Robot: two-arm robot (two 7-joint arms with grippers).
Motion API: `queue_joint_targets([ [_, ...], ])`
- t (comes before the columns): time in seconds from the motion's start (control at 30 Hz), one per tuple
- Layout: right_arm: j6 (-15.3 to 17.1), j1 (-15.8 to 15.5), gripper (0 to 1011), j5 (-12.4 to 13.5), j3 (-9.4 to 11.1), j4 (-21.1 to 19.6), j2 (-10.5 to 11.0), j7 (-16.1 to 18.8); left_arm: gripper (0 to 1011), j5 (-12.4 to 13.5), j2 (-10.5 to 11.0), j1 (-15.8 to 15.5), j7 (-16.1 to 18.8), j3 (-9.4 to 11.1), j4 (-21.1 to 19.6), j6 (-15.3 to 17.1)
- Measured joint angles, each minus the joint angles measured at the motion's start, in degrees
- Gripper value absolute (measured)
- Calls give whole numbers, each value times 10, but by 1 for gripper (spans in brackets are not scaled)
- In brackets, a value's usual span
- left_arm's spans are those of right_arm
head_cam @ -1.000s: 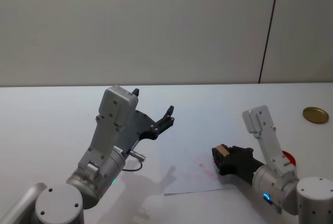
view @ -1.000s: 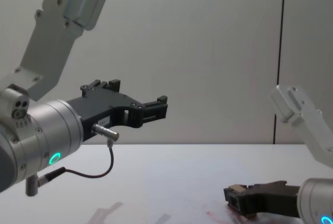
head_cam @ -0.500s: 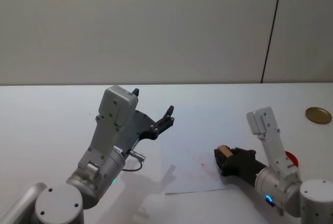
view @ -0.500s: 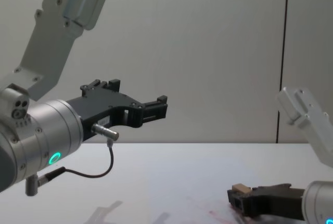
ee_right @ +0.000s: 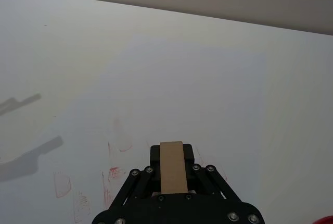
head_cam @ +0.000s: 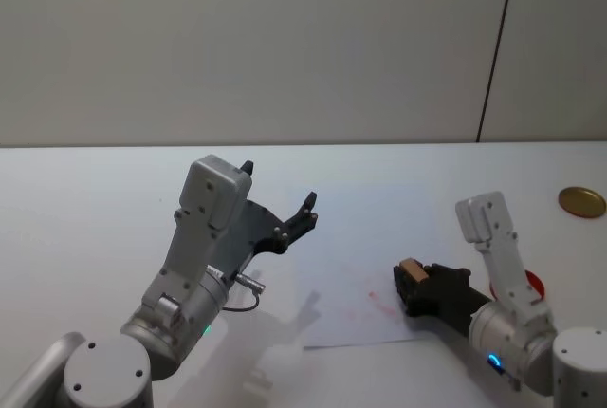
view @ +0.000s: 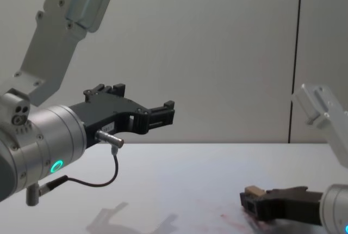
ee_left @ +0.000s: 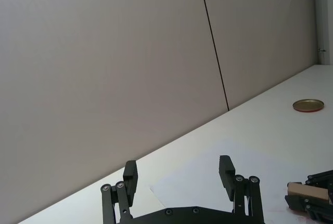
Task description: Use the one hand to pick up the stamp and affix it onto the A4 paper.
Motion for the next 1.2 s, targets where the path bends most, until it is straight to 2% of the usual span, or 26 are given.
queue_joint_targets([
  [0.67,-23,0,220,-11,16,-109,14,-22,993,0,0,0,0,0,0,0],
  [0.87,-11,-4,220,-12,24,-131,22,-38,993,0,0,0,0,0,0,0],
  [1.2,16,-21,220,-5,39,-140,39,-67,993,0,0,0,0,0,0,0],
])
